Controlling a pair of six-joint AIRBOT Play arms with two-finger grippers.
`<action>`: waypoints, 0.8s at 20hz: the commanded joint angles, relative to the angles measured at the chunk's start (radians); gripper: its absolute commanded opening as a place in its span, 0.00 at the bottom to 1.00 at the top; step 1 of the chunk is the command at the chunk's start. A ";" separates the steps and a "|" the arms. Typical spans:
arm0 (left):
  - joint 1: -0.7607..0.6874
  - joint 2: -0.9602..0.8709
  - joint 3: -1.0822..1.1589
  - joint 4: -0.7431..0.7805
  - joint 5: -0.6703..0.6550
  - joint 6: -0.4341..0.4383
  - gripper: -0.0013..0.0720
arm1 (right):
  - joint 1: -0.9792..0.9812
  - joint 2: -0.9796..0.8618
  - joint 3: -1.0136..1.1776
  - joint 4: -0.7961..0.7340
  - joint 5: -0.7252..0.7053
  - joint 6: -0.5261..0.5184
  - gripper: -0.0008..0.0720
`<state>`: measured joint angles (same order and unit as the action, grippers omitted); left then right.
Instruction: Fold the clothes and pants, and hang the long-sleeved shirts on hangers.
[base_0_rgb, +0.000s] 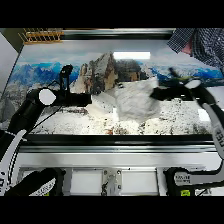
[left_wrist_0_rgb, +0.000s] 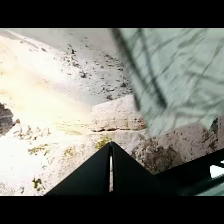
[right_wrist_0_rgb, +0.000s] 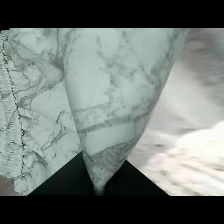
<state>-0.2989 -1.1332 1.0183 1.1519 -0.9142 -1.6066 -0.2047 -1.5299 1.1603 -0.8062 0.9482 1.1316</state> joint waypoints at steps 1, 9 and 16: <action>-0.001 0.001 0.000 0.000 -0.006 0.001 0.03 | -0.326 0.063 0.012 -0.091 -0.063 0.114 0.04; -0.001 0.001 0.000 0.000 -0.001 0.000 0.03 | -0.695 0.248 -0.200 -0.352 -0.172 0.496 0.04; -0.001 0.001 0.000 0.000 -0.002 0.001 0.03 | -0.575 0.553 -0.584 -0.563 -0.184 0.837 0.04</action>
<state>-0.2989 -1.1332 1.0183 1.1515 -0.9161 -1.6062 -0.8158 -1.0782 0.7090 -1.2964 0.7746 1.8347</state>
